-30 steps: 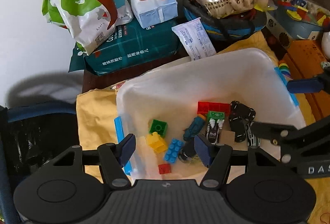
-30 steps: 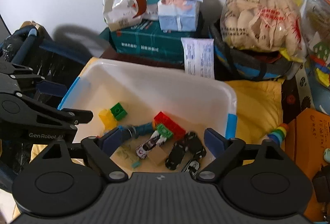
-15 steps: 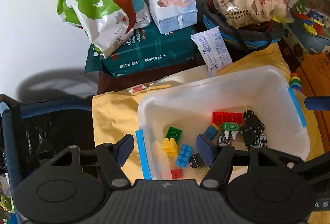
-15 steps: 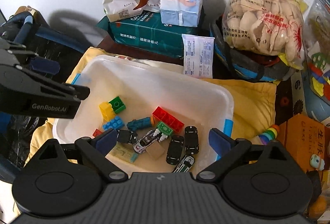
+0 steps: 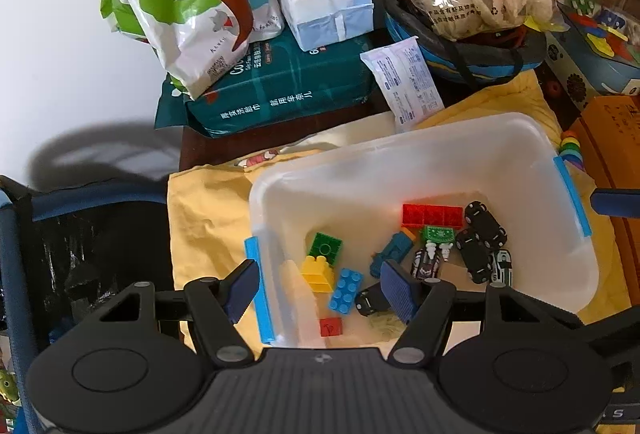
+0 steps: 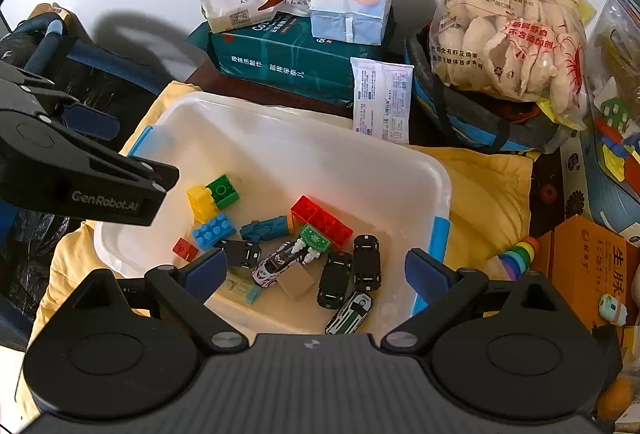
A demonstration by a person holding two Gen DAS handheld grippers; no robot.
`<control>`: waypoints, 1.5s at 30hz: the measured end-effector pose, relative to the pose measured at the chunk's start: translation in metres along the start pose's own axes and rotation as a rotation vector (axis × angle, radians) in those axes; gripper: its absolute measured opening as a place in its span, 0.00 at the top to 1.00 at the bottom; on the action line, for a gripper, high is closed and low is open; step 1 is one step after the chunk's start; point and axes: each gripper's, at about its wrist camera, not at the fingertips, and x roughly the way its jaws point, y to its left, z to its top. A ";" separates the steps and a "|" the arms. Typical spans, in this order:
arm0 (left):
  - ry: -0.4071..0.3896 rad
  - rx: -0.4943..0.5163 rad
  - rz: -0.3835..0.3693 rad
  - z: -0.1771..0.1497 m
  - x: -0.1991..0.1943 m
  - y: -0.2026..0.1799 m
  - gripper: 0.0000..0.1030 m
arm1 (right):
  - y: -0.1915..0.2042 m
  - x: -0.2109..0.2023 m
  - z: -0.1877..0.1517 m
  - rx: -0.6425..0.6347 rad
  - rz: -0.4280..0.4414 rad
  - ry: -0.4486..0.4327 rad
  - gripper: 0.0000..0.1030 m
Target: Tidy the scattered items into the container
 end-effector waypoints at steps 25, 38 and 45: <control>-0.005 -0.024 -0.003 -0.005 0.009 -0.005 0.31 | 0.000 0.011 -0.004 0.004 -0.026 0.042 0.05; 0.043 -0.015 0.003 -0.006 0.016 -0.006 0.27 | 0.002 0.016 -0.006 0.001 -0.024 0.054 0.05; 0.035 -0.011 0.008 -0.006 0.014 -0.007 0.27 | 0.003 0.018 -0.007 0.001 -0.025 0.058 0.05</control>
